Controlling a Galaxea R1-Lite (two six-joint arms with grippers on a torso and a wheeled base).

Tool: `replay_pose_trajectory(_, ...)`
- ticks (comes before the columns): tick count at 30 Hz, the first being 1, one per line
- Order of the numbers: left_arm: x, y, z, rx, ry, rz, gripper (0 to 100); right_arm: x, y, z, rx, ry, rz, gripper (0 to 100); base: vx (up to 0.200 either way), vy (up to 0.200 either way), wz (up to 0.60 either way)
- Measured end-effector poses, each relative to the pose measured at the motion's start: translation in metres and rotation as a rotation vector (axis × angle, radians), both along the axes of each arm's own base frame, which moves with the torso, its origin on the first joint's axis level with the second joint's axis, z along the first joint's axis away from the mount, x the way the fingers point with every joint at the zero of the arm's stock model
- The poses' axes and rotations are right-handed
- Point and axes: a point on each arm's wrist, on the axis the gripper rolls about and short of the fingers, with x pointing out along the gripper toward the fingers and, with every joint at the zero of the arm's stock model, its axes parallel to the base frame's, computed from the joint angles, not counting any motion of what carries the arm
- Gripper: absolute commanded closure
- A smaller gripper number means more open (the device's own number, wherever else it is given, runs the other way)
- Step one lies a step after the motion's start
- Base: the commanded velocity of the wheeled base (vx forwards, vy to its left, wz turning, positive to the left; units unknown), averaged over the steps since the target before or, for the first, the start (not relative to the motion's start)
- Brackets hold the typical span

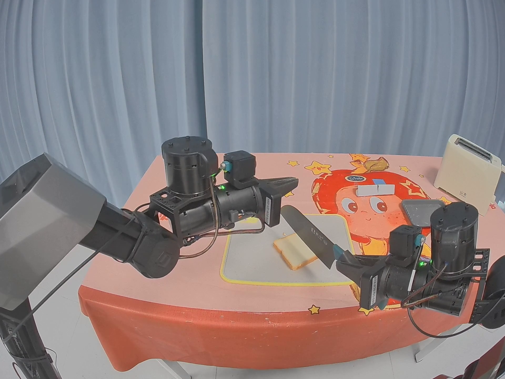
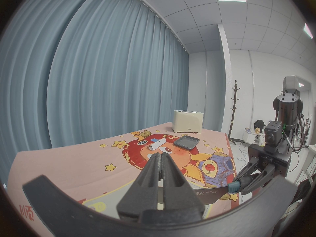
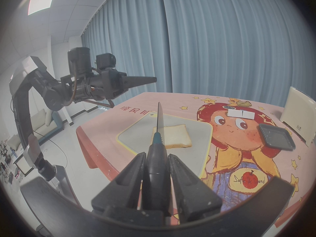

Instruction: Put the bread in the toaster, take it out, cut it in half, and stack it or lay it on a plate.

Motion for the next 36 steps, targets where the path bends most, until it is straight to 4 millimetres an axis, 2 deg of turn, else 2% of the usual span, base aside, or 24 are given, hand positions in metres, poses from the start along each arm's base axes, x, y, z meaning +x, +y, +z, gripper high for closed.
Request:
replay_pose_trajectory(4, 0.001, -0.007, 0.003, 0.006, -0.022, -0.015, 100, 0.001, -0.001, -0.001, -0.002, 0.002, -0.007, 100, 0.0, 0.0, 0.0)
replay_pose_trajectory(15, 0.005, -0.025, -0.018, 0.034, 0.01, -0.041, 100, 0.003, 0.0, -0.004, -0.007, 0.012, -0.01, 100, 0.0, 0.0, 0.0)
replay_pose_trajectory(36, 0.017, -0.033, -0.041, 0.063, 0.05, -0.04, 100, 0.007, 0.004, -0.011, -0.004, 0.048, -0.03, 100, 0.0, 0.0, 0.0)
